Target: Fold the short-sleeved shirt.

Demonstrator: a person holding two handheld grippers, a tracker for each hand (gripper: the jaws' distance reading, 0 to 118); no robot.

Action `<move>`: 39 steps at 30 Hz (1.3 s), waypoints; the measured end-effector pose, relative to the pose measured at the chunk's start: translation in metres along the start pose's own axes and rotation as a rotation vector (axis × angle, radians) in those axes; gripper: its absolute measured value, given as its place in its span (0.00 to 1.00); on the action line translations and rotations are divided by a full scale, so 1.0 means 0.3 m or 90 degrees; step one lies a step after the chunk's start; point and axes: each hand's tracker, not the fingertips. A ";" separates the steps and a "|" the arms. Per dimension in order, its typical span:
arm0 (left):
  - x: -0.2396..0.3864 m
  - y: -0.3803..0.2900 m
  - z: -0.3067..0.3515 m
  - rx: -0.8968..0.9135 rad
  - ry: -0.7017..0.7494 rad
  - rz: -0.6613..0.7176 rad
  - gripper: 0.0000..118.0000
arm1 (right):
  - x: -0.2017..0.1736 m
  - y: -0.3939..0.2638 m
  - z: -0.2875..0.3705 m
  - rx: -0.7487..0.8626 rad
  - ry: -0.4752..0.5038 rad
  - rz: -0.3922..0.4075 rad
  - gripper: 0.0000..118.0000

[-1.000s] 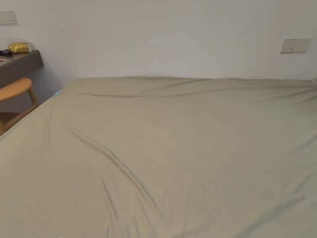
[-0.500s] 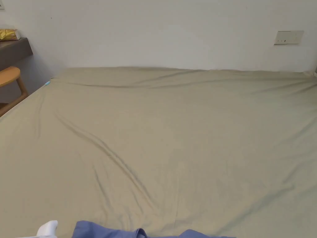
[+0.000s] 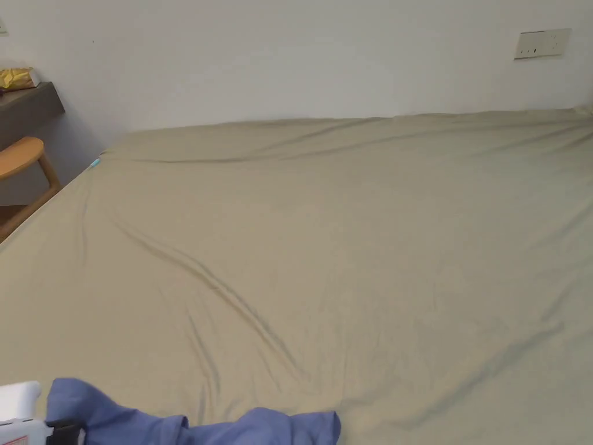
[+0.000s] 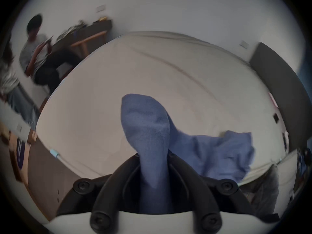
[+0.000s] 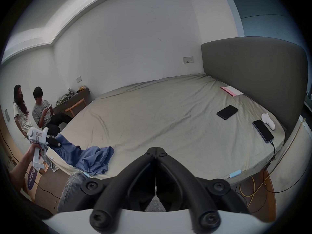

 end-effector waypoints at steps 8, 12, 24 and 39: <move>0.501 0.017 -0.153 -0.087 -0.233 -0.148 0.12 | -0.007 -0.011 0.001 -0.001 0.013 -0.012 0.01; 0.664 -0.049 -0.347 -0.170 -0.206 -0.196 0.17 | 0.007 -0.018 0.022 -0.004 -0.005 -0.010 0.01; 0.419 -0.002 -0.102 0.130 -0.149 0.099 0.94 | 0.122 -0.053 0.069 0.004 -0.045 -0.066 0.01; 1.007 -0.286 -0.345 -0.050 0.014 -0.247 0.74 | 0.144 -0.075 0.088 -0.008 -0.055 -0.096 0.01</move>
